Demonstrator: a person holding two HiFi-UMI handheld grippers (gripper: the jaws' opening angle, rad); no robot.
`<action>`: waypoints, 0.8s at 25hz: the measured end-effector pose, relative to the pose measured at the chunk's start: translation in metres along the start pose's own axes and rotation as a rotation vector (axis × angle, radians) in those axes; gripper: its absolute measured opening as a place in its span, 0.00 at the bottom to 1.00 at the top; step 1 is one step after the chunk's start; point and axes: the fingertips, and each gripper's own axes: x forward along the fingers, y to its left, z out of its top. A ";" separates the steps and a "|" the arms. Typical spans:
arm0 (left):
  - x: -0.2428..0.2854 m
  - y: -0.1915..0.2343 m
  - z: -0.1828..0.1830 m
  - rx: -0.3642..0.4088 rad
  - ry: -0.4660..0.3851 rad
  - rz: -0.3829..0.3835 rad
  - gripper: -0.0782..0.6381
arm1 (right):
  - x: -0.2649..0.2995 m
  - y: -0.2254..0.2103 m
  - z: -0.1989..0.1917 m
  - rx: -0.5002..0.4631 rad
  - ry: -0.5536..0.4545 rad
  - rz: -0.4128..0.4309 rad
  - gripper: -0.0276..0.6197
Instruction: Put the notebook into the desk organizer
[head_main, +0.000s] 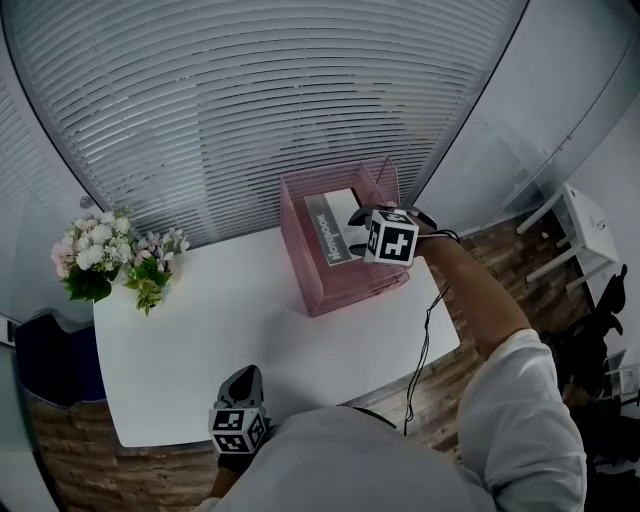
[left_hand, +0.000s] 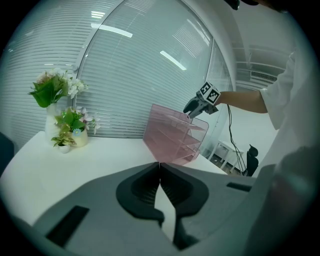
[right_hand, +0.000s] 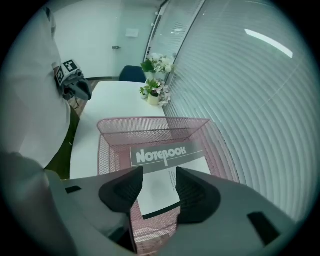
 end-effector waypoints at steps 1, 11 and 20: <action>0.000 -0.002 0.002 0.004 0.000 -0.004 0.12 | -0.006 0.001 0.000 0.021 -0.013 -0.025 0.37; 0.011 -0.018 0.011 0.049 0.003 -0.059 0.12 | -0.061 0.028 0.002 0.286 -0.208 -0.269 0.22; 0.019 -0.027 0.015 0.077 0.016 -0.089 0.12 | -0.100 0.071 0.002 0.503 -0.396 -0.412 0.14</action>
